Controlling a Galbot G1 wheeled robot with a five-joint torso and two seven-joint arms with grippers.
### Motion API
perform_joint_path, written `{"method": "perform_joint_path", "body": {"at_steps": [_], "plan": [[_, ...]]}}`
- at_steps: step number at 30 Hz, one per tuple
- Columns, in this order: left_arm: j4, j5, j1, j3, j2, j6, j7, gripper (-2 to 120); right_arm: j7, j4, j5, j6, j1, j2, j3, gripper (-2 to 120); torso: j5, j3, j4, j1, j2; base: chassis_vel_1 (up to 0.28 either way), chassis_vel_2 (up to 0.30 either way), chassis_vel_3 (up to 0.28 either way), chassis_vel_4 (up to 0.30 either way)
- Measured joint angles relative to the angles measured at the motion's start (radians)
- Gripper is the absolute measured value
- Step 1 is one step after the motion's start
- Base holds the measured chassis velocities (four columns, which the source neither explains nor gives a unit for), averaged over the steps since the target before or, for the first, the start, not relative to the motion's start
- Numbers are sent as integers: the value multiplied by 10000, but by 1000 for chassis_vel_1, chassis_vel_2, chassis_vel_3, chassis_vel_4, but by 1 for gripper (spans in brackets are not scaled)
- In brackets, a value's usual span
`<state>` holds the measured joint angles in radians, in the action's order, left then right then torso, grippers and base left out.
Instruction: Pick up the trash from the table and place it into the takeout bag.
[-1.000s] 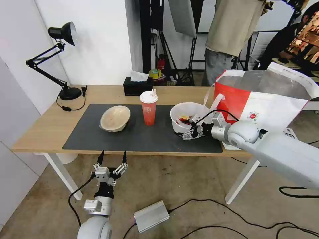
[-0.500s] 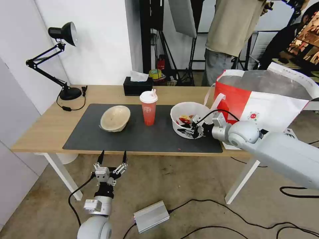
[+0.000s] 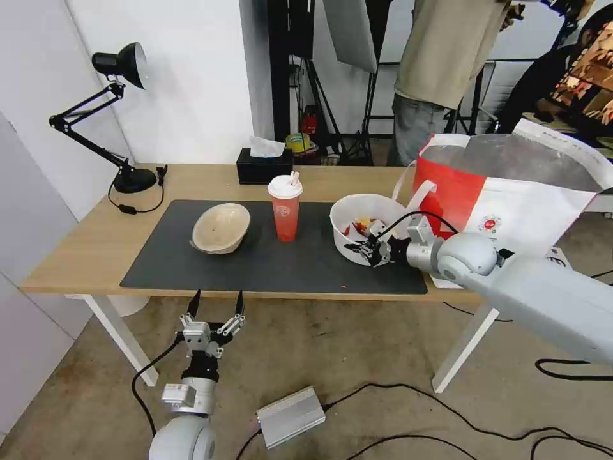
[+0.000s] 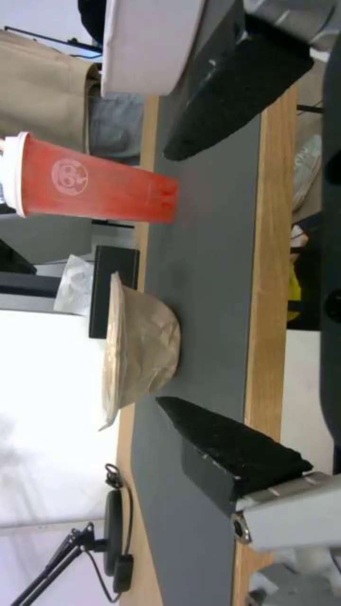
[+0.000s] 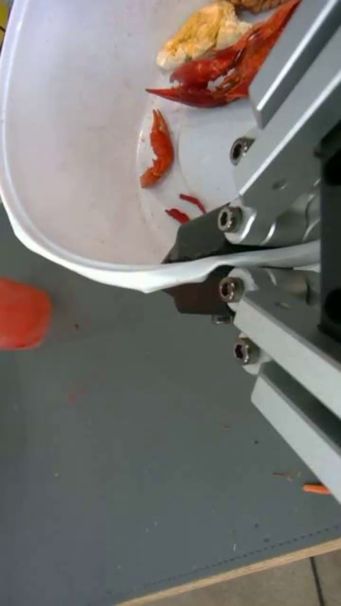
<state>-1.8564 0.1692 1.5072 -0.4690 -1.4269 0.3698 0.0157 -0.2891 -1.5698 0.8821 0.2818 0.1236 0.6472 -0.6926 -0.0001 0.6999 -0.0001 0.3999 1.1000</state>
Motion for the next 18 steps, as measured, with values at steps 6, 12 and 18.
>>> {"method": "perform_joint_path", "body": {"at_steps": [6,12,18], "plan": [[23,5,-6,8,-13,11,-7,100,-4,45,2,-1,-1,32,1,0,0,0,0,0,0,0,0,0,0],[49,6,-2,10,-24,43,-12,100,-5,55,-10,-10,1,49,10,0,1,1,1,0,0,0,0,0,0],[52,6,-11,7,-27,44,-16,100,-8,-10,-88,-23,-9,25,60,0,3,2,3,1,-1,0,0,0,0]]}}
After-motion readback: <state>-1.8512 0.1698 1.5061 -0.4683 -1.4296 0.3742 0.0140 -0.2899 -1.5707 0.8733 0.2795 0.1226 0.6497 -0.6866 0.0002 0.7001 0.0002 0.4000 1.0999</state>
